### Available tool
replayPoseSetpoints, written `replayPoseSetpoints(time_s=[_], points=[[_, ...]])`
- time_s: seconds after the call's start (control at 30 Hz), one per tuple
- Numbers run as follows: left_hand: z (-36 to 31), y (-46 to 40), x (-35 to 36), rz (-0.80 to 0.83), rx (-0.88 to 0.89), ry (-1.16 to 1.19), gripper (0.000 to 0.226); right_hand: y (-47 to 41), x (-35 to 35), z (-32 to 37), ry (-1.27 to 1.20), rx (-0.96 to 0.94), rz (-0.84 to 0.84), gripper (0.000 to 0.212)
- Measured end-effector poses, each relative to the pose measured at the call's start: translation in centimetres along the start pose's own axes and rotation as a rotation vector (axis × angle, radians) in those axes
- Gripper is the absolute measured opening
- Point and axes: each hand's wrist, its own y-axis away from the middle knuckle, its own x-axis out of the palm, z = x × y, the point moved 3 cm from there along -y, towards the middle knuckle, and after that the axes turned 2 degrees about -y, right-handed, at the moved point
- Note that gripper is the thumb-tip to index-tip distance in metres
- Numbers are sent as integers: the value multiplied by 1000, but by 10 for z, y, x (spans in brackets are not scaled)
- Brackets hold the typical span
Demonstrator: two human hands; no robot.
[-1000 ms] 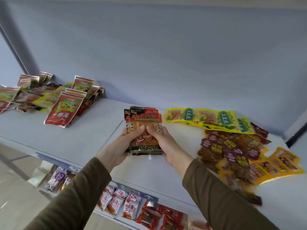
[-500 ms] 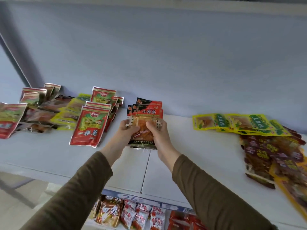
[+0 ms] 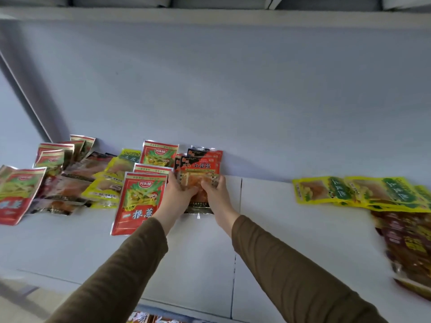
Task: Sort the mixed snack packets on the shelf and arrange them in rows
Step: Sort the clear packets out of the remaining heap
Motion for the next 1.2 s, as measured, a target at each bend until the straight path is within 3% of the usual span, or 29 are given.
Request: replayPoseSetpoints(time_s=[0.13, 0.3, 0.67, 0.73, 0.8, 0.87, 0.93, 1.03, 1.2], points=[[10, -3, -2, 86, 51, -185, 103, -1, 10, -3, 137, -32, -58, 54], [23, -1, -11, 75, 128, -381, 114, 6, 12, -2, 226, -70, -136, 49], [26, 7, -15, 180, 176, -496, 103, 34, 16, 3, 218, -97, -176, 38], [24, 11, -14, 190, 211, -539, 101, 41, 15, 5, 232, -86, -191, 43], [23, 14, -14, 197, 248, -572, 99, 49, 12, 7, 270, -68, -211, 61], [21, 18, -13, 214, 287, -591, 97, 56, 7, 10, 331, -42, -234, 81], [17, 21, -11, 230, 334, -608, 95, 64, 2, 14, 387, -49, -251, 86], [13, 24, -6, 257, 413, -646, 90, 77, -10, 22, 507, -104, -278, 82], [1, 31, 15, 326, 483, -707, 87, 110, -48, 39, 939, -272, -329, 70]])
